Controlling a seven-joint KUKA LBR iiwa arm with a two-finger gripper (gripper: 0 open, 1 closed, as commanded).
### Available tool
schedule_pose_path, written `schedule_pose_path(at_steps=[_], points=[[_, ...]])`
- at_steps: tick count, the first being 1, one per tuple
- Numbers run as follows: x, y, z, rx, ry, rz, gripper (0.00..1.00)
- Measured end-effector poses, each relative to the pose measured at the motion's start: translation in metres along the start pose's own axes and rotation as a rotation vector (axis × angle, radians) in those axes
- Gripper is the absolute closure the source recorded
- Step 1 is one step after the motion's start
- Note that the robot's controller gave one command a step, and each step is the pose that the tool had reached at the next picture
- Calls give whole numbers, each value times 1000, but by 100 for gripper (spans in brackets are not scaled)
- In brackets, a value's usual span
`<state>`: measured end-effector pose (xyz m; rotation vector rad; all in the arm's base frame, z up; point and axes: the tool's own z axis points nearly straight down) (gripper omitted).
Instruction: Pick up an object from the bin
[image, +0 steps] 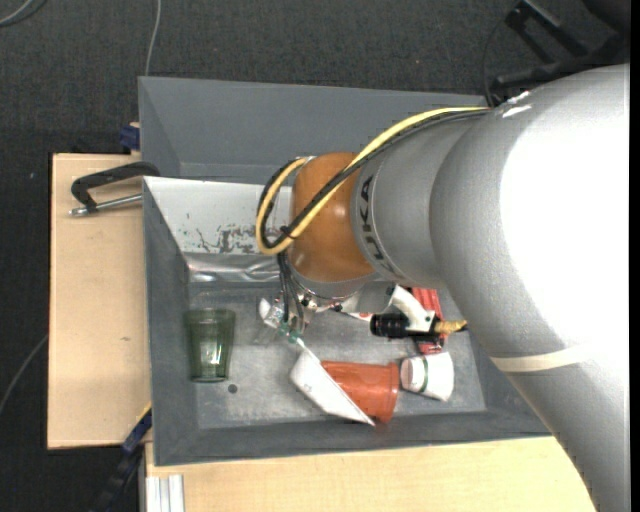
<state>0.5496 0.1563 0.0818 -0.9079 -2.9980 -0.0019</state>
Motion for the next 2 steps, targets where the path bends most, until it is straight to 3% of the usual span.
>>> schedule_pose_path(at_steps=[2], points=[[0,0,-13,-1,0,-1,100]])
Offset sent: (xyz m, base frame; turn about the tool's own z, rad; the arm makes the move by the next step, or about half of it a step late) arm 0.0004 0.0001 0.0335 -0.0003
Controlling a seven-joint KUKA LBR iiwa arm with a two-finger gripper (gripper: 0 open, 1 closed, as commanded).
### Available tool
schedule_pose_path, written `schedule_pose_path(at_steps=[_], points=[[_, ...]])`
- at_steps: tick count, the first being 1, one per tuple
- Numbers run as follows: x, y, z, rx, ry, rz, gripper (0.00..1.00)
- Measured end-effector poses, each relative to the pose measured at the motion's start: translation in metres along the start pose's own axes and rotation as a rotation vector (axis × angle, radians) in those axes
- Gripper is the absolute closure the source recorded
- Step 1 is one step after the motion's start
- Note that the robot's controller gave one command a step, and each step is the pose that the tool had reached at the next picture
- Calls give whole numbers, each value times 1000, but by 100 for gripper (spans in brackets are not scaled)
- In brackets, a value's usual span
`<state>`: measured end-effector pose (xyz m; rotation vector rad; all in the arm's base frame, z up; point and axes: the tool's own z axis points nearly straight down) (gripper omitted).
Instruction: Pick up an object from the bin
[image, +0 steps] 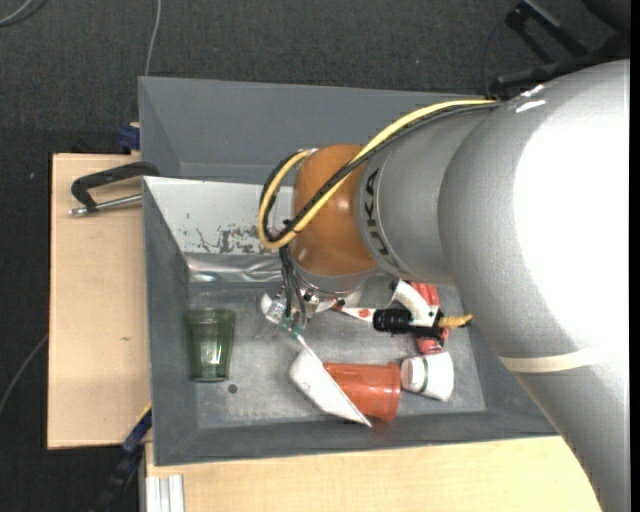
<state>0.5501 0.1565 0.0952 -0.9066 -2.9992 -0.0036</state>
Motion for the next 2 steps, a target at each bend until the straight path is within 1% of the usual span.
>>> schedule_pose_path(at_steps=[2], points=[[0,0,-11,-2,0,-1,100]])
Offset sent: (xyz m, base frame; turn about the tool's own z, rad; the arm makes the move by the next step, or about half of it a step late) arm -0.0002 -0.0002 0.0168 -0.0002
